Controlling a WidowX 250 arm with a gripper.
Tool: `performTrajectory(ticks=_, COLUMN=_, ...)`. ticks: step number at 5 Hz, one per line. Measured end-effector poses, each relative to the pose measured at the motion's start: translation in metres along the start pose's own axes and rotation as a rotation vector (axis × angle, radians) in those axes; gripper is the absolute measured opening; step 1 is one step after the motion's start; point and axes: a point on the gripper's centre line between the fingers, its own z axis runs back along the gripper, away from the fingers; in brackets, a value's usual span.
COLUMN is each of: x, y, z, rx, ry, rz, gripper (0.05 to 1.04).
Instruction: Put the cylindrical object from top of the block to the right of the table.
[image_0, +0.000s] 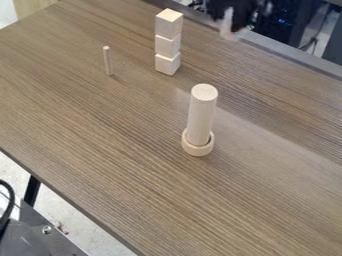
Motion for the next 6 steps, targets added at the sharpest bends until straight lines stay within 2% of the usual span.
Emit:
performTrajectory(ticks=1, x=-0.005, y=-0.016, z=-0.014, rx=-0.009, ry=0.017, rz=-0.030, gripper=0.481)
performTrajectory(ticks=2, x=-0.013, y=-0.030, z=-0.040, rx=-0.041, ry=0.031, rz=-0.047, gripper=0.481)
performTrajectory(ticks=3, x=-0.019, y=-0.038, z=-0.056, rx=-0.081, ry=0.010, rz=-0.045, gripper=0.481)
performTrajectory(ticks=4, x=-0.026, y=-0.047, z=-0.076, rx=-0.161, ry=-0.025, rz=-0.046, gripper=0.481)
performTrajectory(ticks=5, x=-0.029, y=-0.044, z=-0.084, rx=-0.169, ry=-0.032, rz=-0.031, gripper=0.529)
performTrajectory(ticks=6, x=-0.031, y=-0.045, z=-0.084, rx=-0.179, ry=-0.023, rz=-0.024, gripper=0.843)
